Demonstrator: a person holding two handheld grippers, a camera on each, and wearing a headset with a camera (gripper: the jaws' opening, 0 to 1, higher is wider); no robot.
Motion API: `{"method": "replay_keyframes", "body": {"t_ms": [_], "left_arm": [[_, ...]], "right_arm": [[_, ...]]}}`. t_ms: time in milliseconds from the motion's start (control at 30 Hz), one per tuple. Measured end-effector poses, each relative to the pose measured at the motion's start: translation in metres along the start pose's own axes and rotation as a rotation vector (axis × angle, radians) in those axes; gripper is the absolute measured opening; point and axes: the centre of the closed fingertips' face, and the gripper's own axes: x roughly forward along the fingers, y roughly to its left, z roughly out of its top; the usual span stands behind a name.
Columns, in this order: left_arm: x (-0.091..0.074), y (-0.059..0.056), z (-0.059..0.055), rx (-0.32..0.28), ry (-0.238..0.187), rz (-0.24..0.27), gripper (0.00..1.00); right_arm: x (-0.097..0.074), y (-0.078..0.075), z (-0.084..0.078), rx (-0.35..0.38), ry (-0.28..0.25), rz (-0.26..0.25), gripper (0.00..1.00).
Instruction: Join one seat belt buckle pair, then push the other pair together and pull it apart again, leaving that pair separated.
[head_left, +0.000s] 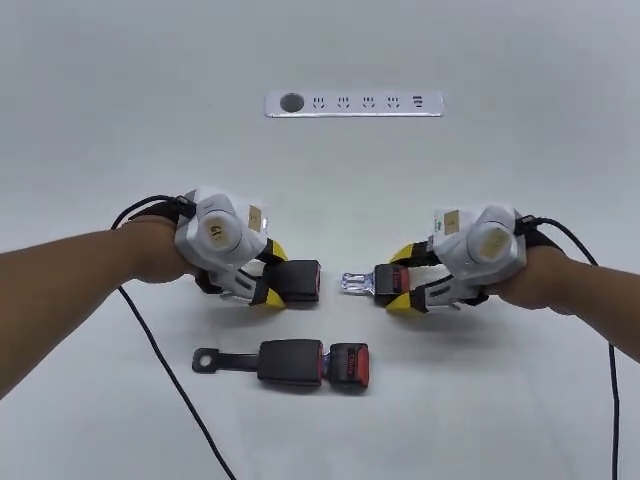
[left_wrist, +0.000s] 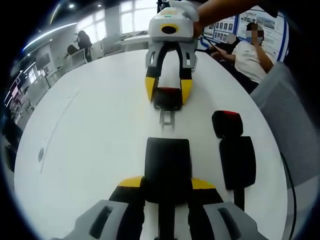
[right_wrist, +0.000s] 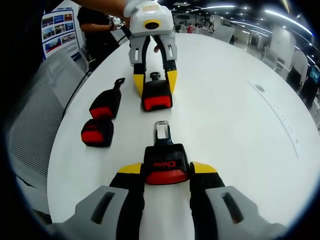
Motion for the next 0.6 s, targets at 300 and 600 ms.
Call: {"method": "replay_keyframes", "body": {"t_ms": [300, 600], "left_arm": [[0.000, 0.002, -0.001, -0.003, -0.001, 0.001, 0.33], [0.001, 0.003, -0.001, -0.004, 0.000, 0.001, 0.33]], "right_arm": [[-0.017, 0.000, -0.009, 0.004, 0.001, 0.005, 0.34], [-0.026, -0.003, -0.019, 0.013, 0.002, 0.001, 0.34]]}}
